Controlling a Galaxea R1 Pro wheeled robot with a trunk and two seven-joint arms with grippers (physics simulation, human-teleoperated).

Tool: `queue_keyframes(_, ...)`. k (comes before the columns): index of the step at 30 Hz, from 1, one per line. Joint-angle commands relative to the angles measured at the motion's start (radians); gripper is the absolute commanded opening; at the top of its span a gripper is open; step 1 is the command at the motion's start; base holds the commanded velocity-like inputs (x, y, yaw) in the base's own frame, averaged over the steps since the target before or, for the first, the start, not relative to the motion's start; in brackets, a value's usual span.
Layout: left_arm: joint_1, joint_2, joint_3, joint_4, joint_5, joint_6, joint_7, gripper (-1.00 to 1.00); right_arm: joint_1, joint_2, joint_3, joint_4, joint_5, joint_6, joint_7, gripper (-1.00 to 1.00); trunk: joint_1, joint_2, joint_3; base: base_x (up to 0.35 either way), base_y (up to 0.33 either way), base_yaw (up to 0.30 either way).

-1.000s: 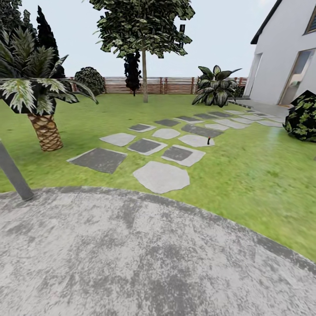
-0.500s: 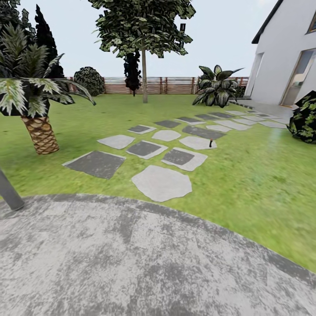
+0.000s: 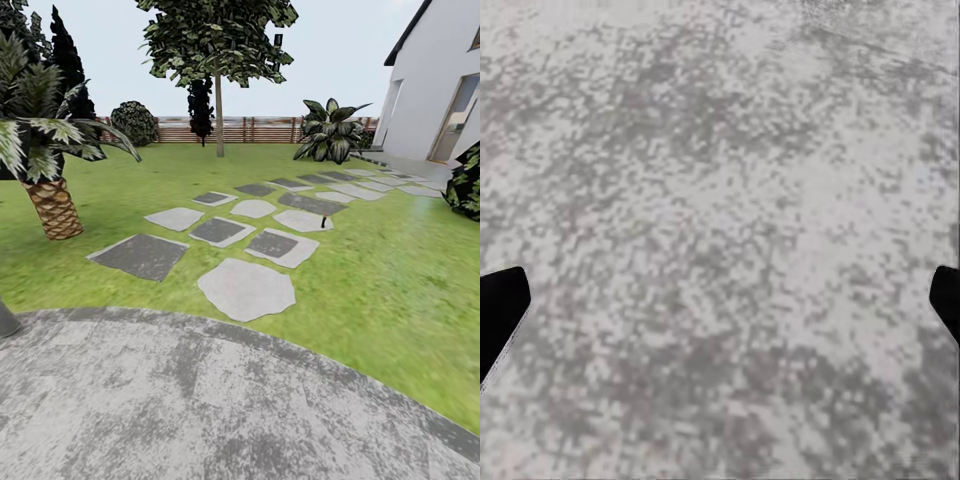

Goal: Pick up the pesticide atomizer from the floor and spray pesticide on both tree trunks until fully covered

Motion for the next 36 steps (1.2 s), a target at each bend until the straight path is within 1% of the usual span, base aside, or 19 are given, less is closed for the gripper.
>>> queue_keyframes(1,0.000,0.000,0.000,0.000,0.000,0.000,0.000,1.00,0.000,0.000,0.000,0.000,0.000,0.000,0.000,1.00,0.000,0.000,0.000,0.340,0.000,0.000)
queue_keyframes(11,0.000,0.000,0.000,0.000,0.001,0.000,0.000,1.00,0.000,0.000,-0.001,0.000,0.000,0.000,0.000,1.00,0.000,0.000,0.001,0.340,0.000,-0.019)
queue_keyframes(22,0.000,0.000,0.000,0.000,0.001,0.000,0.000,1.00,0.000,0.000,-0.001,0.000,0.000,0.000,0.000,1.00,0.000,0.000,0.004,0.340,0.000,-0.190)
queue_keyframes(36,0.000,0.000,0.000,0.000,0.001,-0.001,0.000,1.00,0.000,-0.001,-0.001,0.002,0.000,0.000,0.000,1.00,0.000,0.000,0.005,0.340,0.000,-0.013)
